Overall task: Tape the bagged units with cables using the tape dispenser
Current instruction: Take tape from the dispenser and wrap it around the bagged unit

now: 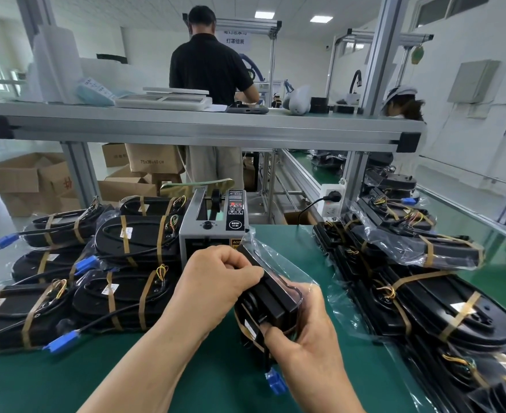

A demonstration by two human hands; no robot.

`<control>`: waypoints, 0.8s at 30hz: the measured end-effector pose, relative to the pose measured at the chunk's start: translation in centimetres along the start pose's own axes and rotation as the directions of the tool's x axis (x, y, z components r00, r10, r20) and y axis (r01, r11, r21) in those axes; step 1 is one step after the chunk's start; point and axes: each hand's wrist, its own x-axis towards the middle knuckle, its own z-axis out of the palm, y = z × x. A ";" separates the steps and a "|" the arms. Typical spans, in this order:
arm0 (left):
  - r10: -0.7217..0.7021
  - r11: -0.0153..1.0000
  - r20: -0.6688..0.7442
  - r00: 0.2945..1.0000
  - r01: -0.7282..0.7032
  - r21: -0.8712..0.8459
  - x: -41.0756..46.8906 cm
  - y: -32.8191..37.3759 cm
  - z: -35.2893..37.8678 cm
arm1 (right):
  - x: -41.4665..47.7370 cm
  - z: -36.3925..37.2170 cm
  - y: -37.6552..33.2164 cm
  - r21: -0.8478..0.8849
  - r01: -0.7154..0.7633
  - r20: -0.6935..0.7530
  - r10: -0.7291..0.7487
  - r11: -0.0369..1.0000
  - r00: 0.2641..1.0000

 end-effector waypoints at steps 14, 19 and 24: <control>0.098 0.995 0.026 0.995 -0.099 0.015 1.0 -1.8 -0.3 | 0.0 0.2 0.1 0.054 0.023 -0.020 -0.022 0.998 1.000; 0.083 0.995 0.048 0.995 -0.085 0.047 1.5 -1.5 -0.8 | 0.0 0.2 0.1 0.111 0.024 -0.017 -0.023 0.994 1.000; 0.063 0.998 -0.013 0.998 -0.063 -0.030 2.0 -1.6 -1.2 | -0.1 -0.4 0.1 0.189 0.017 0.001 -0.018 0.982 1.000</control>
